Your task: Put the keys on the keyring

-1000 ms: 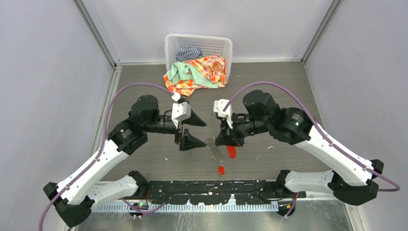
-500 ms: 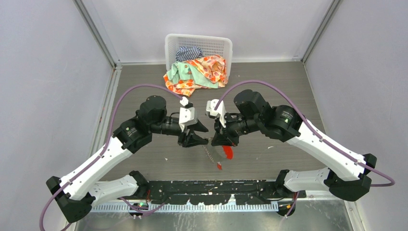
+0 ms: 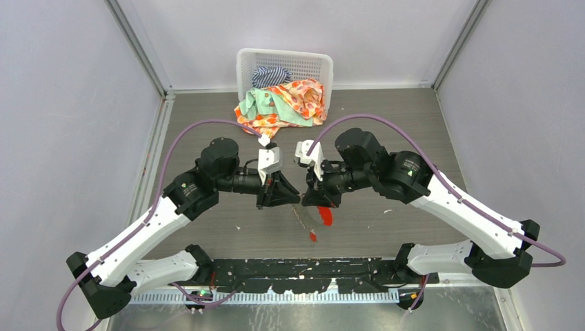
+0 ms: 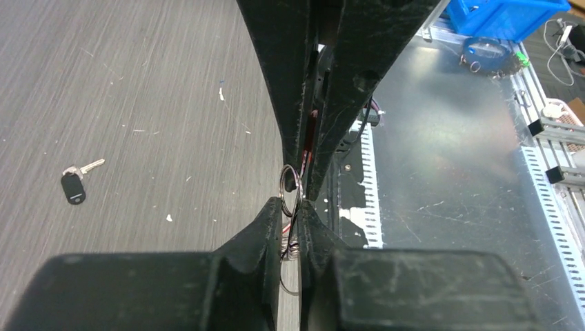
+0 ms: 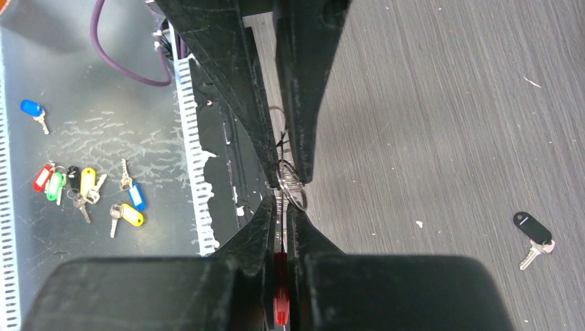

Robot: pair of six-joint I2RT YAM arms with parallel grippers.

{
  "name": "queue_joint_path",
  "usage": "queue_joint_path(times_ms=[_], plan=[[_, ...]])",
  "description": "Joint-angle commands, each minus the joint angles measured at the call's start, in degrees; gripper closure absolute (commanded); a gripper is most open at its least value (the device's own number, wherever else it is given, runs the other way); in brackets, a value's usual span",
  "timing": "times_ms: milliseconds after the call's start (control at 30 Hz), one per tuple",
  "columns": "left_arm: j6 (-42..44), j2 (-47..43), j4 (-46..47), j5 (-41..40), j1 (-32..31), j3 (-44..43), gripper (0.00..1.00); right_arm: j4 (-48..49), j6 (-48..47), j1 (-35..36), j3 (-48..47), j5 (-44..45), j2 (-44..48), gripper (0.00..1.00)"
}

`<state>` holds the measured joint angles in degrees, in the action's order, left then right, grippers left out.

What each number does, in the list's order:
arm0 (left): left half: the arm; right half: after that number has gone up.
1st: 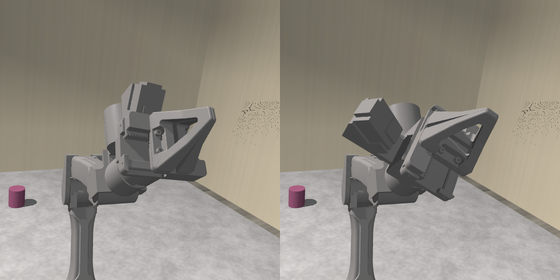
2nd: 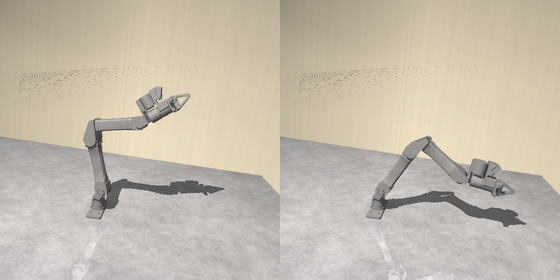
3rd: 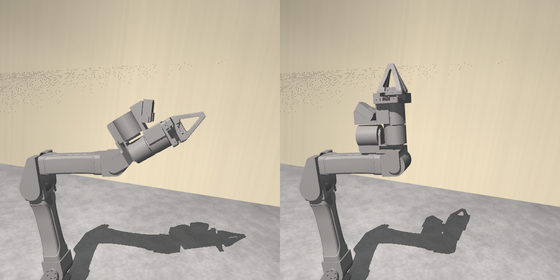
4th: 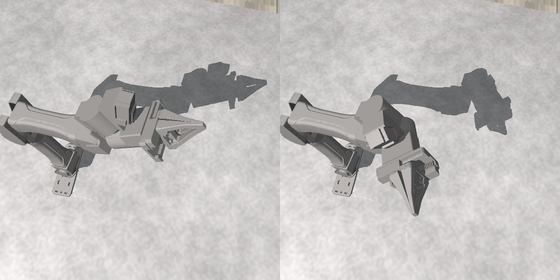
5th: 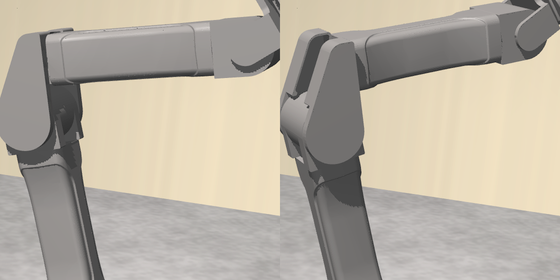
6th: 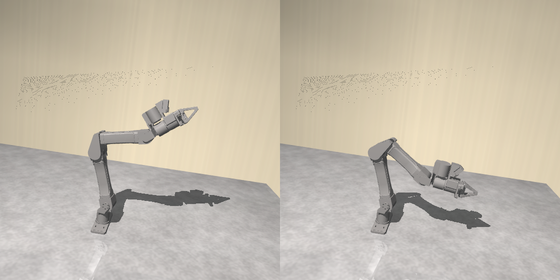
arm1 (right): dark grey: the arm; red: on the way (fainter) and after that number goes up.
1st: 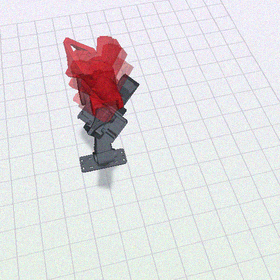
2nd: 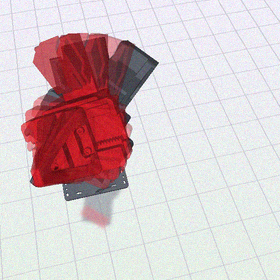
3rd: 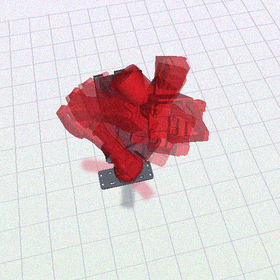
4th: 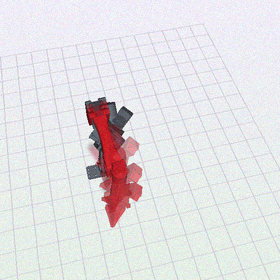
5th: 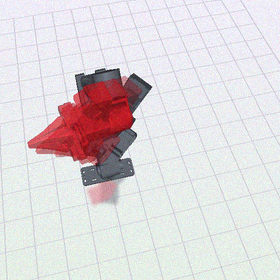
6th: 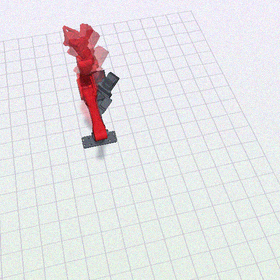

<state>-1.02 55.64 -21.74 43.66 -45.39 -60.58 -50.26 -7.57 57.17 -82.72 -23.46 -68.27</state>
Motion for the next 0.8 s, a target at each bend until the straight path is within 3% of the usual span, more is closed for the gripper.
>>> queue_joint_path(times_ms=[0,67,300,400,467,767], plan=[[-4.5,-1.3,4.4,-1.3,0.3,-0.1,0.95,5.2,1.5,0.7,0.2,0.9,1.2,0.99],[-5.8,-1.7,5.3,-1.6,0.6,-0.1,0.99,6.4,1.8,0.6,1.2,1.4,1.8,0.99],[-7.3,-2.8,6.4,-0.6,1.3,0.3,1.0,11.4,4.5,0.6,4.8,0.4,4.6,0.95],[-7.6,-3.3,6.9,0.8,1.7,0.7,1.0,15.1,5.7,0.7,7.0,-0.5,6.9,0.85],[-7.9,-3.5,7.7,4.4,2.0,0.8,1.0,16.9,5.9,0.6,7.9,-0.5,8.6,0.73],[-4.7,-3.6,6.1,22.3,2.2,-0.5,1.0,15.1,2.2,0.6,5.7,-1.6,13.6,0.5]])
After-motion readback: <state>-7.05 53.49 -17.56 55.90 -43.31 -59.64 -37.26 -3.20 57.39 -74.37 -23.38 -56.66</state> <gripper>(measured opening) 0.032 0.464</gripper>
